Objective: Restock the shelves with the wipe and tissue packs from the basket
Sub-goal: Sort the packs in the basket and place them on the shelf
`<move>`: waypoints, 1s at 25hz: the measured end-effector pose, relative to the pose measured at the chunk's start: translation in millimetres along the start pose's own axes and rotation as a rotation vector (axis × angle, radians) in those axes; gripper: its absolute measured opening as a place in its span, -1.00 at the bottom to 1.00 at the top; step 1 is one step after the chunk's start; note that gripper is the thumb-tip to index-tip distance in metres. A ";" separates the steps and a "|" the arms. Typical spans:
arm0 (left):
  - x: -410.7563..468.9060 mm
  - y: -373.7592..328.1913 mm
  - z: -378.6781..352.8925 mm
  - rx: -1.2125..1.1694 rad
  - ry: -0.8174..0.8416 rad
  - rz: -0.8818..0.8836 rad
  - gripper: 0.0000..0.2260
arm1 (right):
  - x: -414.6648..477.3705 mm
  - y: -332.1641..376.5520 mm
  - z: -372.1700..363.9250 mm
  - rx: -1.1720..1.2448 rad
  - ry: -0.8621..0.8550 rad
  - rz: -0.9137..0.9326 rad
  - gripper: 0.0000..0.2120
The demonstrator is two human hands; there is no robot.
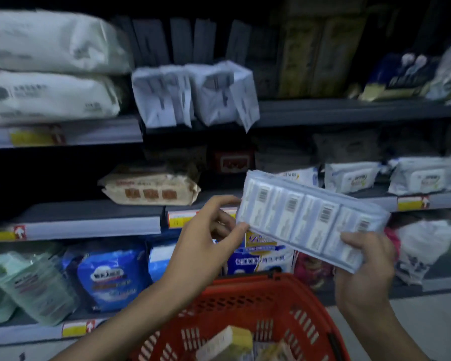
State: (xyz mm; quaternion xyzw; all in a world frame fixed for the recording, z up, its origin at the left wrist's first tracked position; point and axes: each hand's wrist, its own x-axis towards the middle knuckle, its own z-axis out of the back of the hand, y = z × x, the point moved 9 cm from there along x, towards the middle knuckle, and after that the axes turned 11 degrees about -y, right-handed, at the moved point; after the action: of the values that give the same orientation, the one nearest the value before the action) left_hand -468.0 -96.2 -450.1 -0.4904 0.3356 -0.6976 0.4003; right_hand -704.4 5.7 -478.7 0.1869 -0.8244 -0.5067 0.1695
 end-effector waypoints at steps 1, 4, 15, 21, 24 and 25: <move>9.8 -19.2 -1.0 -0.008 -0.001 -0.046 -0.66 | 2.1 17.9 -4.6 0.066 -0.006 0.041 -0.65; 31.4 -67.4 -10.8 -0.024 0.022 -0.148 -0.48 | 2.8 72.1 -21.1 0.183 -0.060 0.216 -0.77; 92.1 -100.5 -7.6 -0.168 -0.088 -0.119 -0.50 | 73.0 118.6 -225.6 -0.398 0.395 0.577 -0.50; 88.9 -56.4 20.4 -0.085 -0.060 -0.027 -0.59 | 73.9 73.2 -234.0 -0.950 0.696 0.535 -0.05; 86.0 -46.0 31.0 -0.054 -0.042 -0.014 -0.58 | 60.0 73.3 -225.3 -0.926 0.712 0.540 -0.06; 85.2 -43.5 34.8 -0.038 -0.040 -0.020 -0.57 | 55.4 73.1 -221.7 -0.912 0.713 0.546 -0.06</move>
State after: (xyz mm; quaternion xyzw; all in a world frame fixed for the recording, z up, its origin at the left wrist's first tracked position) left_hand -461.7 -154.7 -367.1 -0.5150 0.3358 -0.6850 0.3908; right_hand -658.9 -161.6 -312.8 0.0363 -0.4368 -0.6517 0.6190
